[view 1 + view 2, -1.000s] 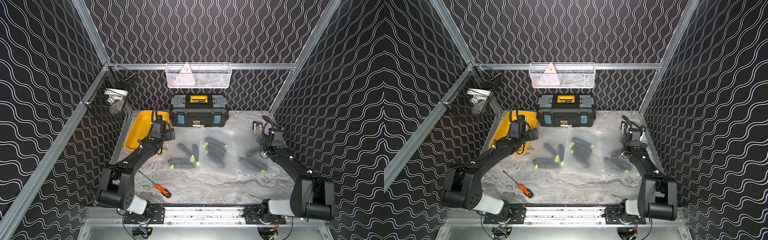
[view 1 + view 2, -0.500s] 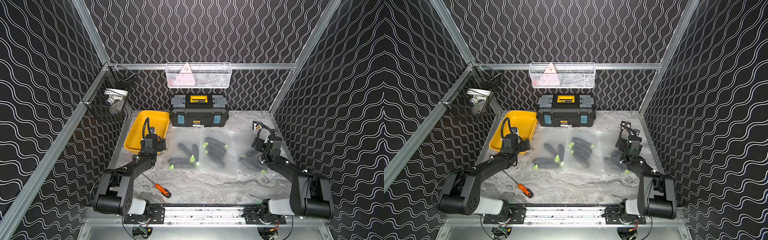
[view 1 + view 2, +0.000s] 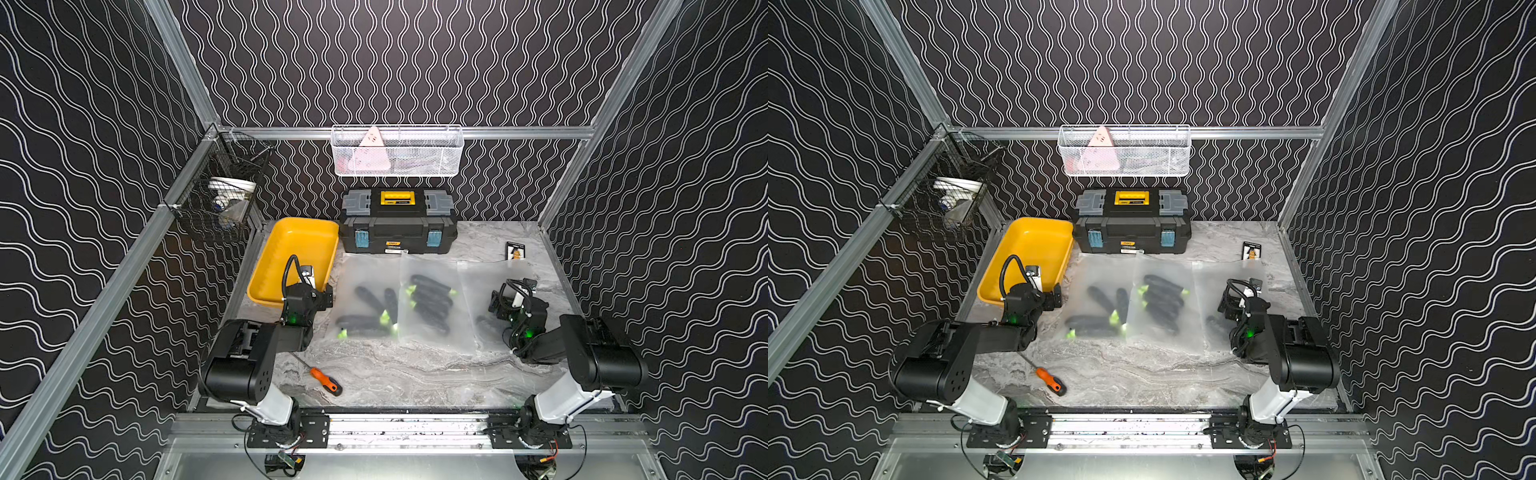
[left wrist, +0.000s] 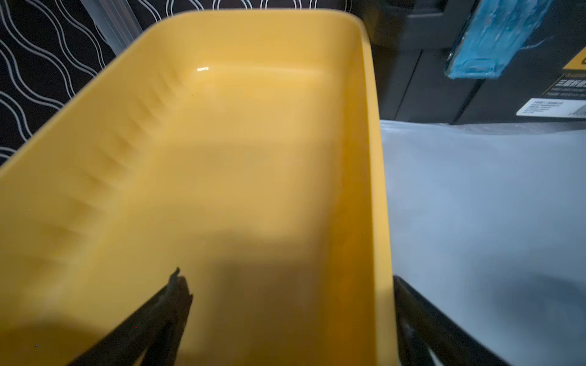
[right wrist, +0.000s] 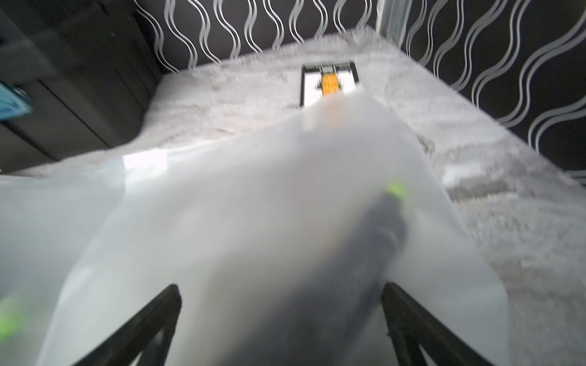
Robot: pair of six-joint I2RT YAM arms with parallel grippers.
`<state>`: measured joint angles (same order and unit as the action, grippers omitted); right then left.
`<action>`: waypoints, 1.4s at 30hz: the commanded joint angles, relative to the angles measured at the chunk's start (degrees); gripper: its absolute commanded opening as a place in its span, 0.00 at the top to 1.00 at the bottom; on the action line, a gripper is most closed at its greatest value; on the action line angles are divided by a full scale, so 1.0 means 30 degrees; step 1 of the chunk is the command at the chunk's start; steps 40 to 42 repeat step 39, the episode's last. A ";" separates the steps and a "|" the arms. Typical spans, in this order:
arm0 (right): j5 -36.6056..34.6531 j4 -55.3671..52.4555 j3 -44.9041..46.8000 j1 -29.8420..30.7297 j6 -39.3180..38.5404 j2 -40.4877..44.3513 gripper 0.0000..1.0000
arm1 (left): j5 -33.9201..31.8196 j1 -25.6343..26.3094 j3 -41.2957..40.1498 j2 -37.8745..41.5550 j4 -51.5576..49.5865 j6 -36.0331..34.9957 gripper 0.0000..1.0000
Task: Place the eggplant in a zip-top bag and seal the zipper
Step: Reset both arms
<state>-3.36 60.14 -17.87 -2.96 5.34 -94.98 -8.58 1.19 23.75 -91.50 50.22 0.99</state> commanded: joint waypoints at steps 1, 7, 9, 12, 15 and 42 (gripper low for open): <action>-0.0151 0.0921 -0.0397 0.0021 -0.0008 -0.0032 0.00 | 0.1317 0.0017 -0.0940 -0.0923 0.2792 -0.0036 0.01; -0.0288 -0.2319 -0.1928 -0.0102 0.0207 0.0044 0.00 | 0.2508 0.0042 -0.0742 -0.1083 0.2590 -0.0514 0.01; -0.0229 -0.1473 -0.1794 -0.0098 0.0102 -0.0189 0.00 | 0.2483 0.0043 -0.0677 -0.1056 0.2401 -0.0560 0.01; -0.0270 -0.2031 -0.1872 -0.0097 0.0152 -0.0029 0.00 | 0.2395 0.0099 -0.0709 -0.1019 0.2368 -0.0563 0.01; -0.0231 -0.1778 -0.1798 -0.0097 0.0065 -0.0017 0.00 | 0.1823 0.0383 -0.0741 -0.0979 0.2401 -0.0664 0.01; -0.0295 -0.1846 -0.1833 0.0020 -0.0053 -0.0024 0.00 | 0.0606 0.0716 -0.0825 -0.1037 0.2722 -0.0624 0.01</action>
